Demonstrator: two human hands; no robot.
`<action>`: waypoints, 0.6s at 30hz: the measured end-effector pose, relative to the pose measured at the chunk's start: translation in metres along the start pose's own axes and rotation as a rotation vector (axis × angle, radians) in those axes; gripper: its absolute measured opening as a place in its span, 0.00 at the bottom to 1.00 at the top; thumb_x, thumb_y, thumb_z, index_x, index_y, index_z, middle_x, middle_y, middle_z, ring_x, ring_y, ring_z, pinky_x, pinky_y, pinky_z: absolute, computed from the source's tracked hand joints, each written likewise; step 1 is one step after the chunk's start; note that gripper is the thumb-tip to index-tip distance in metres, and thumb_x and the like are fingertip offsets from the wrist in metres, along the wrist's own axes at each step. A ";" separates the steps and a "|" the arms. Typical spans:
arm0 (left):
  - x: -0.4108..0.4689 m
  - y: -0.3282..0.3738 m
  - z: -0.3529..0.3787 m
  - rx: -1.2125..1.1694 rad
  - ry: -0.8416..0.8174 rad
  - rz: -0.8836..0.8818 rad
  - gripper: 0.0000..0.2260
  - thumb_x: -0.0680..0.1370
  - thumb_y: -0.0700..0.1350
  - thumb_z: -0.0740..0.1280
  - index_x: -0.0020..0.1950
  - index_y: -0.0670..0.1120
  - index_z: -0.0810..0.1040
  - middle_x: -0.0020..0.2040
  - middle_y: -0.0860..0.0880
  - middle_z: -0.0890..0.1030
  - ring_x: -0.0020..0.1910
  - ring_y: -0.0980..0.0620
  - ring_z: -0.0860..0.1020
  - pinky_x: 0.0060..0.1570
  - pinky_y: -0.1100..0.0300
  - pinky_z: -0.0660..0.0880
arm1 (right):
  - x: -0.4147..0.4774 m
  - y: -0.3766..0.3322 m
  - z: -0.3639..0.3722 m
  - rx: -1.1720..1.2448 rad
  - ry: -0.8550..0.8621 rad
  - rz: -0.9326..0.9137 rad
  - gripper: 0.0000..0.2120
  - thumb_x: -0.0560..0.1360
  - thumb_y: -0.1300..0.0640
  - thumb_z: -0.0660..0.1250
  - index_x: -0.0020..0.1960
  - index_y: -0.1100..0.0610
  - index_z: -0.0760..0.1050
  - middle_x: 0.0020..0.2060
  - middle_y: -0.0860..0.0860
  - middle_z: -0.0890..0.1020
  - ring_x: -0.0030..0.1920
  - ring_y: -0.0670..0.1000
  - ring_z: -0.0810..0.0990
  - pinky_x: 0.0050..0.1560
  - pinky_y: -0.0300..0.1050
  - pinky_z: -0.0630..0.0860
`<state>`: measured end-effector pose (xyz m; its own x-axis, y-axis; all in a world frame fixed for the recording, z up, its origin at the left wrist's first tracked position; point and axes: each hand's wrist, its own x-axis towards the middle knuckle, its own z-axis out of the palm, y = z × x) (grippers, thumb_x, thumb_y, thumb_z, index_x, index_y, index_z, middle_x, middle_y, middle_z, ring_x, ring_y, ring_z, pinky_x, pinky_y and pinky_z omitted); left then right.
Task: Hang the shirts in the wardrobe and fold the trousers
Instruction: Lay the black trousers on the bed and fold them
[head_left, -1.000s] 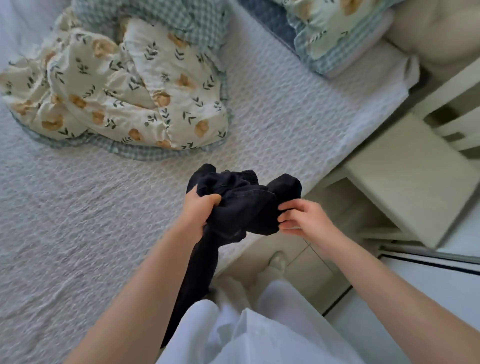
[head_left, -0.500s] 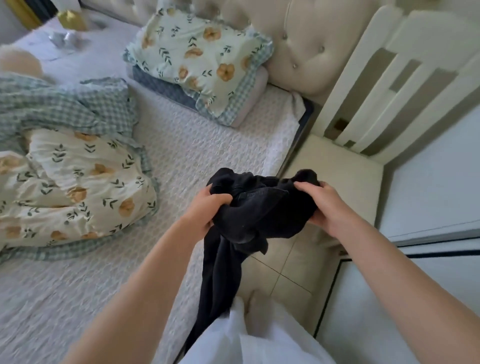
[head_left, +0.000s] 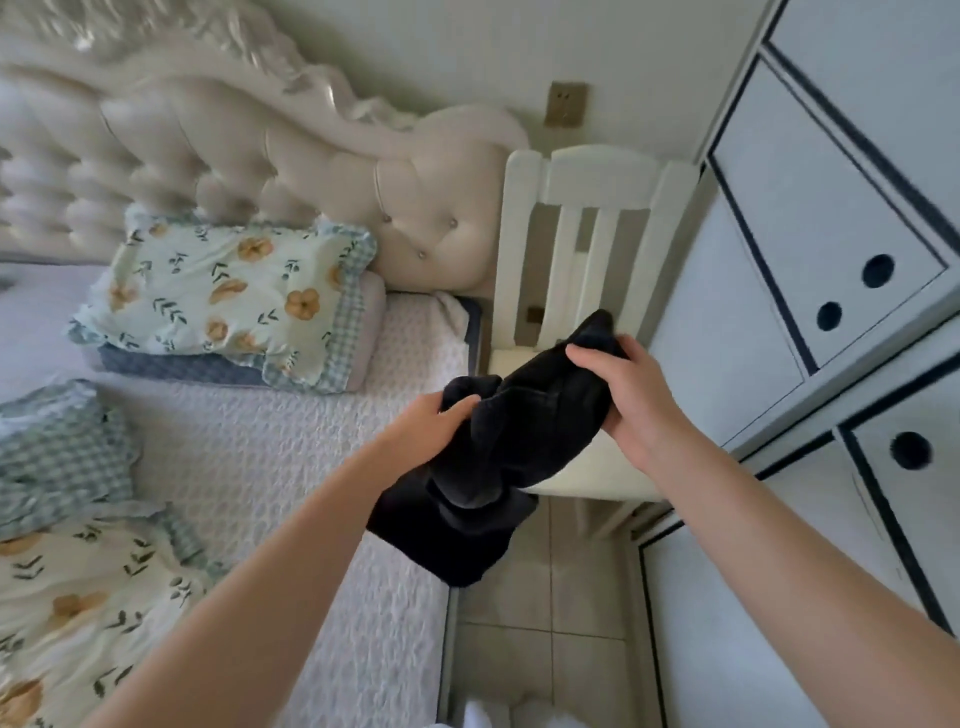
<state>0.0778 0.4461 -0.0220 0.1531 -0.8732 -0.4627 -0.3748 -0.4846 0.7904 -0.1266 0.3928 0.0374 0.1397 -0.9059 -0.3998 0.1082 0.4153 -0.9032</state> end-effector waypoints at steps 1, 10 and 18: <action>0.005 0.012 -0.006 0.109 -0.055 -0.009 0.26 0.80 0.63 0.57 0.53 0.42 0.81 0.42 0.47 0.80 0.44 0.47 0.80 0.48 0.56 0.74 | -0.001 -0.009 0.000 -0.021 0.029 -0.044 0.16 0.72 0.60 0.73 0.58 0.57 0.75 0.51 0.54 0.84 0.49 0.53 0.85 0.49 0.50 0.82; -0.023 0.140 -0.035 0.290 -0.191 0.498 0.27 0.73 0.56 0.72 0.71 0.61 0.69 0.59 0.57 0.79 0.56 0.58 0.79 0.59 0.57 0.76 | -0.015 -0.072 0.017 -0.041 0.051 -0.213 0.20 0.69 0.58 0.75 0.59 0.54 0.72 0.51 0.54 0.82 0.48 0.53 0.84 0.50 0.54 0.82; -0.024 0.169 -0.012 0.177 0.103 0.653 0.26 0.67 0.51 0.77 0.62 0.55 0.74 0.51 0.58 0.81 0.52 0.59 0.79 0.50 0.64 0.76 | -0.038 -0.121 0.013 -0.447 -0.192 -0.413 0.16 0.77 0.41 0.64 0.53 0.53 0.79 0.46 0.47 0.84 0.47 0.45 0.83 0.51 0.41 0.77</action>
<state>0.0220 0.3844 0.1281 -0.0722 -0.9883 0.1341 -0.5621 0.1514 0.8131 -0.1323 0.3774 0.1642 0.3528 -0.9357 -0.0068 -0.2245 -0.0776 -0.9714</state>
